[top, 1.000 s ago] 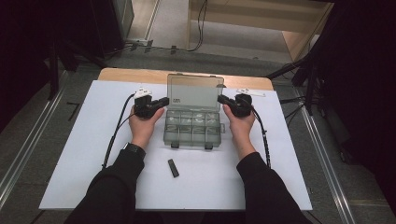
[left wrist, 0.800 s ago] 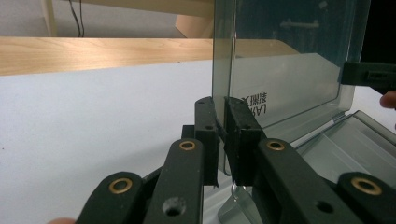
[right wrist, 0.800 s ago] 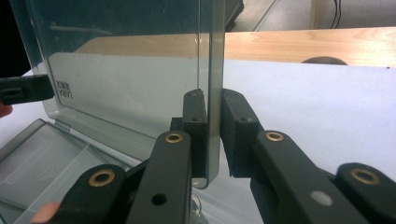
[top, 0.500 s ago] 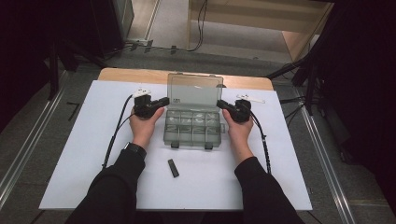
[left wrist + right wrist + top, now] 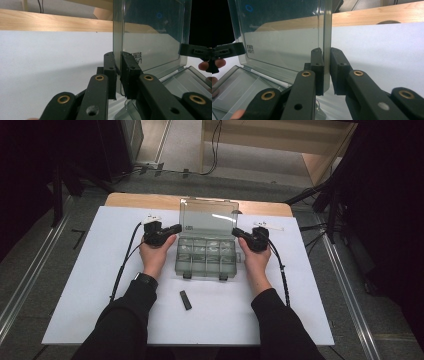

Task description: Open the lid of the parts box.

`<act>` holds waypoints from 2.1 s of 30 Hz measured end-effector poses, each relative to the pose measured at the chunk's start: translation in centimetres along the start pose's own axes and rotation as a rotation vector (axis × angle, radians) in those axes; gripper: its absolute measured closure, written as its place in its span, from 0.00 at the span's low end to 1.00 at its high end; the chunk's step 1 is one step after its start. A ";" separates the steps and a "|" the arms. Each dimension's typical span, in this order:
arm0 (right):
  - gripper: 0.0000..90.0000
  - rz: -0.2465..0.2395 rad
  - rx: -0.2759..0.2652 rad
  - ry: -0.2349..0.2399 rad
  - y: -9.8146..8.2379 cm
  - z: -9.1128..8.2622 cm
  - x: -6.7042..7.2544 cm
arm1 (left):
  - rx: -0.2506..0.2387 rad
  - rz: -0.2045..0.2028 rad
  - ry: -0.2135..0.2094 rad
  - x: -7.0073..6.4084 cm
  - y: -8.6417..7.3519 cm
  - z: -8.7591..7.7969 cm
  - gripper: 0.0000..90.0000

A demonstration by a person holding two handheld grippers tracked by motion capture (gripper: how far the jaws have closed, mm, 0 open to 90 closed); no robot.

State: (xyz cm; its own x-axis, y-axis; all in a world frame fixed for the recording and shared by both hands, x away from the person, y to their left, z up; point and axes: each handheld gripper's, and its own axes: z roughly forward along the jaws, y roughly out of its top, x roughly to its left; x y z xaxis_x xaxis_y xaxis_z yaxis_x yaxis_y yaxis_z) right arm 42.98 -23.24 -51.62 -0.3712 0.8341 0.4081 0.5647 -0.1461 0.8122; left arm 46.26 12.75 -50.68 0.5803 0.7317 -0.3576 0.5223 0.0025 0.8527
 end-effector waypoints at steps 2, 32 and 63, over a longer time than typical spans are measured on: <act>0.88 0.002 0.004 0.000 0.0 0.0 0.0 | 0.004 0.001 0.002 0.0 0.0 0.0 0.91; 0.87 0.019 0.046 0.003 -0.1 0.2 -0.1 | 0.047 0.020 0.005 -0.2 -0.2 0.3 0.84; 0.65 -0.006 0.090 0.003 -0.2 0.3 0.3 | 0.090 0.059 0.044 -0.8 0.0 -0.1 0.64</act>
State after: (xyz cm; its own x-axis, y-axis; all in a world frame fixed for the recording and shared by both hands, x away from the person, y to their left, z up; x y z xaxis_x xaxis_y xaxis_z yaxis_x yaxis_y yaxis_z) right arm 42.93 -22.77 -51.80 -0.3769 0.8331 0.4049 0.6264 -0.0927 0.7740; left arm 45.74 12.28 -50.37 0.5847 0.7578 -0.2896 0.5435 -0.1010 0.8333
